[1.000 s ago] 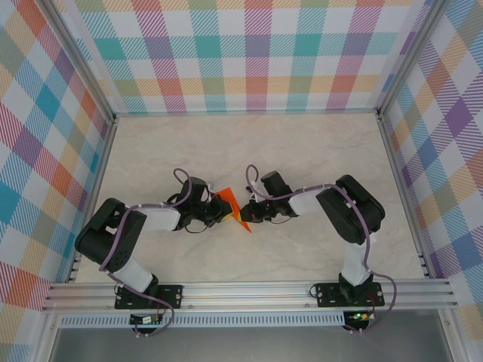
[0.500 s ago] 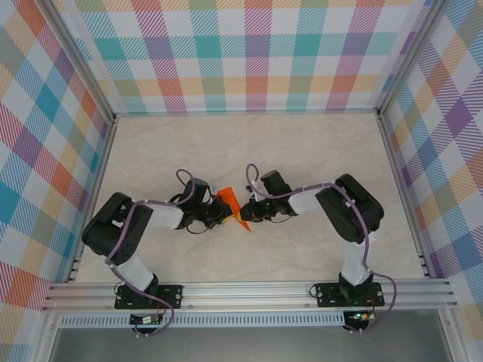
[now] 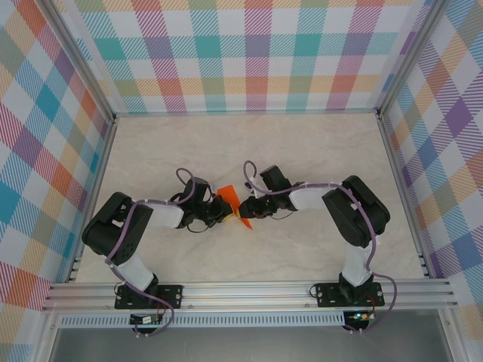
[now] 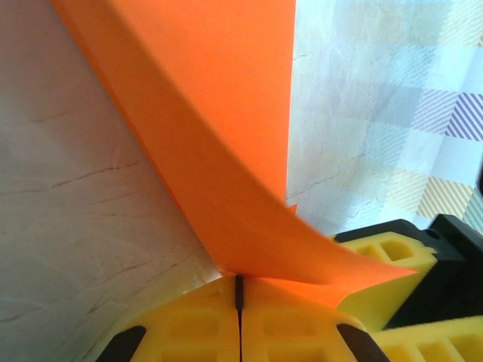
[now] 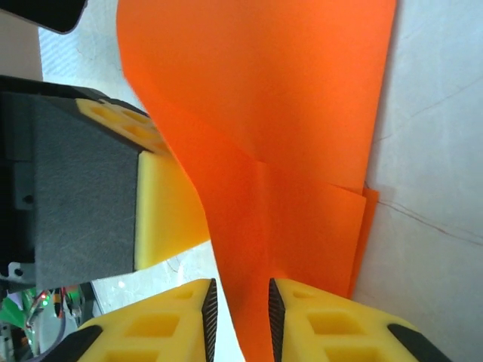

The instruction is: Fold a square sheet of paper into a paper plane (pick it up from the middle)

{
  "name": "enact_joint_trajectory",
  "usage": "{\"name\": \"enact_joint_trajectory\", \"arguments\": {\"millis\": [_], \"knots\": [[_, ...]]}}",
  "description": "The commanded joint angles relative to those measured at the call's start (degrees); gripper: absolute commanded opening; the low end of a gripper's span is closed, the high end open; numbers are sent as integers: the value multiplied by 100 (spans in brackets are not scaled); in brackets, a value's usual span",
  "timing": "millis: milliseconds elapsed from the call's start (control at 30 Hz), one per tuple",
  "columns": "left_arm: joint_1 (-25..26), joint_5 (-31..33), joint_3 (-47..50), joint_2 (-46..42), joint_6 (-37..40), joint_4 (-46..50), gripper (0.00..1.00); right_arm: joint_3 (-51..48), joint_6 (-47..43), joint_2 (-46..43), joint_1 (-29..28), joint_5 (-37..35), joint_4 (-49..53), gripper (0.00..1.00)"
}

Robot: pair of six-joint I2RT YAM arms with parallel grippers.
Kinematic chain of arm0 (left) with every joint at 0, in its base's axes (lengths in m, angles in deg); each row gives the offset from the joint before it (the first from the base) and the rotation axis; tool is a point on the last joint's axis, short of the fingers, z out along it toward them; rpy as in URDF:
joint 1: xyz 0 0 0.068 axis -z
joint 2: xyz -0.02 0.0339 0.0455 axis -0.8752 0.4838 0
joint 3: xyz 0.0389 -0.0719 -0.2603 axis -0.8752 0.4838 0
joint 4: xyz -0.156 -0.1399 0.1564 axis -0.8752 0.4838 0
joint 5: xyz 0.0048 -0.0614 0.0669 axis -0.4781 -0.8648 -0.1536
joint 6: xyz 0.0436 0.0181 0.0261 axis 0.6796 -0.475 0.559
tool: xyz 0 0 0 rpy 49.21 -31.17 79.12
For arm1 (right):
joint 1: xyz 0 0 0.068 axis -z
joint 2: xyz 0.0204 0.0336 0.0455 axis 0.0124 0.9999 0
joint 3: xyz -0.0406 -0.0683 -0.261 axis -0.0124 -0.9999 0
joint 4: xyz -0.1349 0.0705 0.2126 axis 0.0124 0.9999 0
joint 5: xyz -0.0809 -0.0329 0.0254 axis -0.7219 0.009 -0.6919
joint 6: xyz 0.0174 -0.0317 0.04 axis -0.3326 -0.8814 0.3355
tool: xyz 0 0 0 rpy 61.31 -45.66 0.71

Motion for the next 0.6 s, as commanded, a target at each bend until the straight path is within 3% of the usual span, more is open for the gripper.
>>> {"name": "enact_joint_trajectory", "arguments": {"millis": [0,333,567], "knots": [[38,46,-112,1,30,-31,5,157,-504,-344,-77,-413,491,30],[38,20,-121,-16,2,-12,5,166,-1595,-753,-909,-2526,833,54],[38,16,-126,-11,-2,-8,5,96,-2391,-630,-1408,-3655,366,56]]}}
